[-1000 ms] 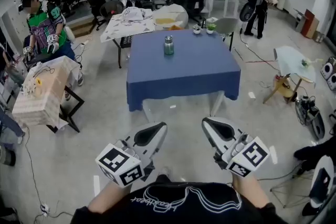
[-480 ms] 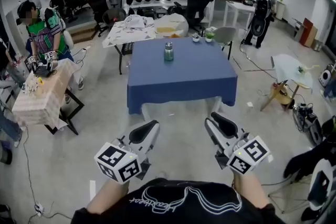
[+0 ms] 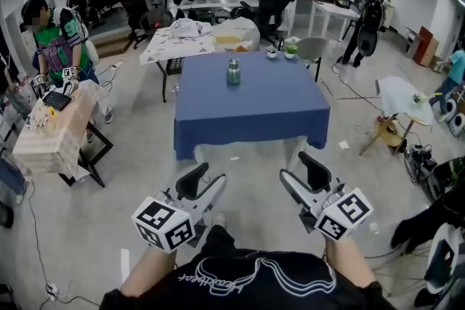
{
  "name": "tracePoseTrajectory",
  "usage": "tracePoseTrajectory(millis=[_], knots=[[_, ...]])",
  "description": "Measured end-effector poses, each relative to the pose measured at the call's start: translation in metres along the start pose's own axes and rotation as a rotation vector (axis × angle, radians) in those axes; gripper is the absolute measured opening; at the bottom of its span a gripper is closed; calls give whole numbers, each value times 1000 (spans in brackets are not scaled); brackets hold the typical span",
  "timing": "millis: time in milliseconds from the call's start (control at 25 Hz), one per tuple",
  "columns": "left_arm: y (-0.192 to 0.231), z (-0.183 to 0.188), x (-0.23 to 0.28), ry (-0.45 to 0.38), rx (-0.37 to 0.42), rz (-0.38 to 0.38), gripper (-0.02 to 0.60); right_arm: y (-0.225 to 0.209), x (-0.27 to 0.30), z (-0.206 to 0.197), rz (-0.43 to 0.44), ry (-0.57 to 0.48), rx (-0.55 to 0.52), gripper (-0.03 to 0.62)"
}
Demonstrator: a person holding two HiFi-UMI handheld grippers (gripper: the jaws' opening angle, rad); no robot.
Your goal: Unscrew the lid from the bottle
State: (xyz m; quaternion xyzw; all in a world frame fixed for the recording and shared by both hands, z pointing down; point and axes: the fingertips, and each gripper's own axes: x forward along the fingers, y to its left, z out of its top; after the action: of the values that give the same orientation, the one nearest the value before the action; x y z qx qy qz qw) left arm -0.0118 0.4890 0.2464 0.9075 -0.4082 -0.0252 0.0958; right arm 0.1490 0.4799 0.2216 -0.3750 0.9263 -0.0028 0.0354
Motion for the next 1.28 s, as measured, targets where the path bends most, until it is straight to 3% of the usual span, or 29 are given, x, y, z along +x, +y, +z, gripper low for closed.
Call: tracePoseTrajectory(millis=[240, 480, 880, 1280], knots=[[47, -5, 40, 19, -9, -17, 227, -35, 47, -14, -6, 24, 2, 273], [127, -7, 94, 51, -36, -39, 267, -86, 121, -32, -48, 36, 18, 285], [266, -9, 210, 175, -41, -111, 312, -190, 256, -61, -155, 94, 66, 319], [361, -19, 298, 214, 36, -159, 328, -261, 342, -98, -226, 147, 98, 327]])
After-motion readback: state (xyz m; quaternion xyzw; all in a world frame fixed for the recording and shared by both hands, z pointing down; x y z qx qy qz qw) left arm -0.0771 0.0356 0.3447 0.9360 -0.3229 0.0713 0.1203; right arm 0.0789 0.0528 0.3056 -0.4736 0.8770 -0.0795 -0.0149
